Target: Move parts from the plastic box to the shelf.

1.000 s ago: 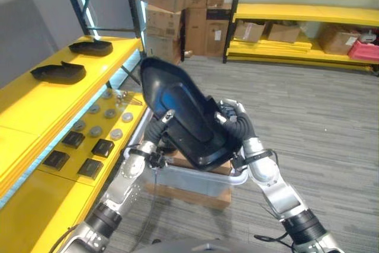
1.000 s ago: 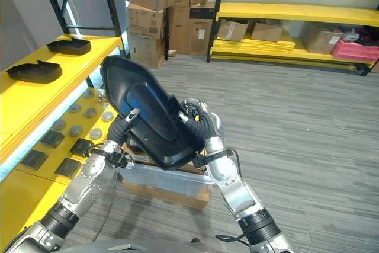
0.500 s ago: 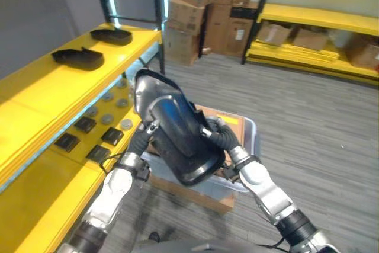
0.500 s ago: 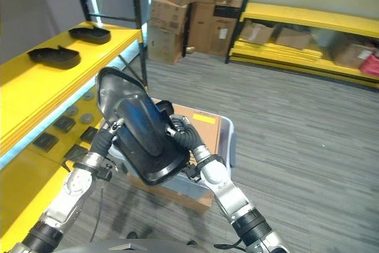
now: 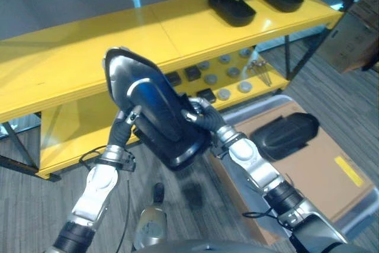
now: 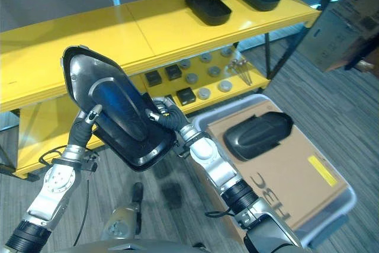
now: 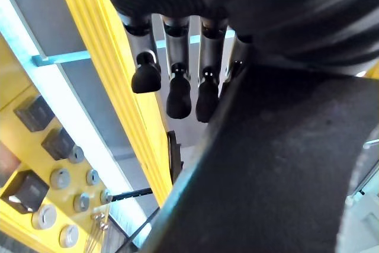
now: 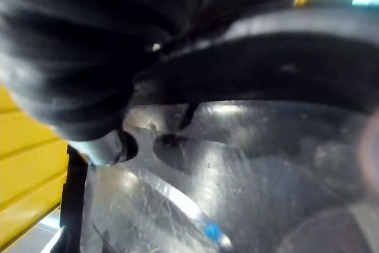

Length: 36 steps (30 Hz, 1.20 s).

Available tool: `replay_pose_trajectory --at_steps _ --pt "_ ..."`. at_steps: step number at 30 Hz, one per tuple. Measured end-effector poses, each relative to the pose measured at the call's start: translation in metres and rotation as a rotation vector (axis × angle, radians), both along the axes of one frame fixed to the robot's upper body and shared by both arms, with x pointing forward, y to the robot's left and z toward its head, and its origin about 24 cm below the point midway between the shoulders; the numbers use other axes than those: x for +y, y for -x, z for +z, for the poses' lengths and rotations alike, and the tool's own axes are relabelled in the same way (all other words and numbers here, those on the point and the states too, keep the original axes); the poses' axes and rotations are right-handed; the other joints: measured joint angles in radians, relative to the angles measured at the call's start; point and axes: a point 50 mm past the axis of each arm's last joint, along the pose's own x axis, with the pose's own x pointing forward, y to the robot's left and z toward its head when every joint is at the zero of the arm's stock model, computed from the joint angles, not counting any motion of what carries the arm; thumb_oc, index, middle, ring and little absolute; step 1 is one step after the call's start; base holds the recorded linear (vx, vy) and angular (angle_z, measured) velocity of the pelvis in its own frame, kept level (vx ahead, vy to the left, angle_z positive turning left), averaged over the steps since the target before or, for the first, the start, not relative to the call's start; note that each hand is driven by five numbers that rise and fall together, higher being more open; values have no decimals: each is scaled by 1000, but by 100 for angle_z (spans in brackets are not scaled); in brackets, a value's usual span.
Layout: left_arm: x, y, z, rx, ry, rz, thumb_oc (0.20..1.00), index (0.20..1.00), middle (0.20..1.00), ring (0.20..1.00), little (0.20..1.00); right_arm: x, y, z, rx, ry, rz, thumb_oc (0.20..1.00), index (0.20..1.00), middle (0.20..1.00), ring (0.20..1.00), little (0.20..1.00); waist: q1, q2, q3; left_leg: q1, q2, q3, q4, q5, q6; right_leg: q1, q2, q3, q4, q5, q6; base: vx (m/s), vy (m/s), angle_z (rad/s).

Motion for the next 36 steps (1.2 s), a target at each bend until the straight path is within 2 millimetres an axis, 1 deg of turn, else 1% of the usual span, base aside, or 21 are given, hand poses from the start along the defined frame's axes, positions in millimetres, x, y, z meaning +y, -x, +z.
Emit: replay_pose_trajectory --at_steps 1,2,4,7,8,9,10,11,14,15,16,17,18,19,20,24,26,27,30,32,36 --pt "3 2 2 -7 15 9 200 200 200 200 200 2 12 -4 5 -15 44 1000 1000 1000 1000 1000 -40 -12 -2 -4 -12 110 37 106 78 15 -43 42 22 -16 -33 168 173 79" --pt "3 2 2 -7 15 9 200 200 200 200 200 2 12 -4 5 -15 44 1000 1000 1000 1000 1000 -40 -12 -2 -4 -12 110 37 106 78 15 -43 42 22 -16 -33 351 370 79" --pt "40 2 6 -3 -64 126 200 200 200 200 200 9 21 -5 28 -73 77 1000 1000 1000 1000 1000 1 -57 13 -36 -103 -24 166 -45 94 25 -120 145 53 97 -114 372 444 17" --pt "53 3 14 -33 -99 178 200 200 200 200 200 8 32 5 -16 -100 101 1000 1000 1000 1000 1000 -14 -62 4 14 -178 -63 166 -96 132 49 -204 147 169 173 -96 337 527 65" --pt "53 1 25 -79 -115 176 200 200 200 200 200 3 33 14 -54 -115 86 1000 1000 1000 1000 1000 -20 -57 -2 89 -254 -86 125 -128 187 6 -314 209 369 330 -30 239 414 57" --pt "50 -1 31 -111 -128 168 200 200 200 200 200 -1 36 16 -63 -141 62 1000 1000 1000 1000 1000 -39 -54 -3 121 -290 -115 89 -113 200 -72 -387 273 556 393 -50 349 475 101" --pt "46 -5 36 -139 -139 154 200 200 200 200 200 -5 35 19 -82 -175 32 1000 1000 1000 1000 1000 -73 -50 -9 133 -317 -146 69 -97 202 -154 -401 361 706 356 -36 244 132 142" --pt "34 -17 40 -169 -134 127 200 200 200 200 200 -15 35 12 -62 -185 -36 1000 1000 1000 1000 1000 -123 1 -18 148 -318 -224 14 -78 208 -314 -248 566 773 63 -49 311 31 142" --pt "20 -23 39 -170 -157 72 200 200 200 200 200 -25 30 0 -18 -127 -76 1000 1000 1000 1000 1000 -153 44 -3 191 -304 -266 -33 -73 182 -480 -64 645 655 -133 -55 234 -104 76" --pt "13 -22 32 -146 -168 48 200 200 200 200 200 -33 30 -4 -7 -115 -112 1000 1000 1000 1000 1000 -176 57 5 216 -302 -282 -14 -123 58 -543 48 604 468 -129 -97 356 -201 73" --pt "12 -21 25 -123 -165 49 200 200 200 200 200 -38 31 -6 1 -123 -136 1000 1000 1000 1000 1000 -170 9 5 198 -344 -302 62 -112 -65 -564 72 601 338 -68 -159 185 -105 100" --pt "15 -20 24 -115 -190 50 200 200 200 200 200 -39 30 -7 4 -149 -158 1000 1000 1000 1000 1000 -174 -112 22 122 -426 -346 235 -93 -71 -599 -1 639 272 74 -241 212 -169 119" --pt "15 -20 22 -108 -197 49 200 200 200 200 200 -45 29 -10 12 -161 -193 1000 1000 1000 1000 1000 -197 -149 16 78 -424 -372 332 -175 117 -596 -20 683 209 169 -232 161 -186 158" --pt "12 -19 19 -100 -197 37 200 200 200 200 200 -54 30 -13 13 -157 -230 1000 1000 1000 1000 1000 -213 -129 3 67 -359 -423 274 -192 178 -601 2 692 213 244 -195 209 -275 132" --pt "16 -17 4 -44 -156 102 200 200 200 200 200 -57 26 -31 96 -123 -260 1000 1000 1000 1000 1000 -159 -164 -1 135 -372 -371 235 -244 151 -631 9 746 255 257 -160 125 -244 84" --pt "5 -18 -1 -27 -84 122 200 200 200 200 200 -64 30 -23 61 -57 -234 1000 1000 1000 1000 1000 -175 4 -22 283 -293 -417 37 -188 99 -523 119 659 189 186 -178 160 -233 8" --pt "8 -22 6 -51 -88 132 200 200 200 200 200 -66 29 -23 61 -39 -228 1000 1000 1000 1000 1000 -185 10 -21 323 -287 -373 48 -178 52 -417 141 656 60 204 -206 158 -165 -39" --pt "9 -24 9 -64 -89 136 200 200 200 200 200 -67 30 -23 62 -35 -224 1000 1000 1000 1000 1000 -190 -33 -20 271 -292 -350 180 -202 27 -345 116 685 -20 228 -235 88 -113 -70" --pt "6 -29 25 -130 -92 111 200 200 200 200 200 -78 31 -17 34 -37 -263 1000 1000 1000 1000 1000 -223 -67 -33 257 -201 -361 -64 -180 29 -324 144 733 -32 226 -232 71 -145 -61" --pt "5 -33 31 -151 -93 106 200 200 200 200 200 -87 29 -8 -6 -28 -288 1000 1000 1000 1000 1000 -246 -19 -25 260 -97 -367 -117 -17 -20 -287 205 760 -32 167 -162 50 -99 -84" --pt "5 -32 28 -137 -99 95 200 200 200 200 200 -96 42 -22 44 -35 -335 1000 1000 1000 1000 1000 -302 -11 -30 304 -117 -329 -114 -43 -3 -264 172 749 -40 124 -135 42 -56 -39"
